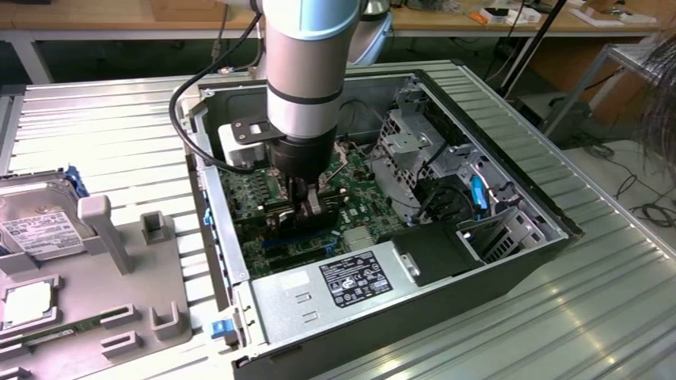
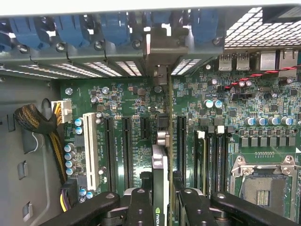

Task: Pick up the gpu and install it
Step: 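Insert the gpu into the slot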

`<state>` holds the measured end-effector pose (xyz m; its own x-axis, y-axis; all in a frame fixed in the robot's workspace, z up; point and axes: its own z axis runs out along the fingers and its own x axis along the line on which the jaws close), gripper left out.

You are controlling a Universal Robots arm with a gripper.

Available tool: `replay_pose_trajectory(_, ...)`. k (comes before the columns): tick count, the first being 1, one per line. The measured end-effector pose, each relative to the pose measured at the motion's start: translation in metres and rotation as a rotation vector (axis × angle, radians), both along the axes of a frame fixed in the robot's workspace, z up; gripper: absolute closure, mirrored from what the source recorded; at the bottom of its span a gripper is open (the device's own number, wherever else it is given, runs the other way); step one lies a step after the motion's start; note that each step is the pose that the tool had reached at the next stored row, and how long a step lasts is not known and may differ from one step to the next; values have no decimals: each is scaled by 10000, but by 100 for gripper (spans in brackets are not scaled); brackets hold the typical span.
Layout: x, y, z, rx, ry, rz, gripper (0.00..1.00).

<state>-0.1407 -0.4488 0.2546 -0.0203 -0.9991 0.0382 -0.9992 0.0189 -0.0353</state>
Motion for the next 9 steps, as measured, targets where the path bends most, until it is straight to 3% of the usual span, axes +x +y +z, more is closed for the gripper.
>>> replay_pose_trajectory(9, 3, -28, -38, 1, 0, 64, 73)
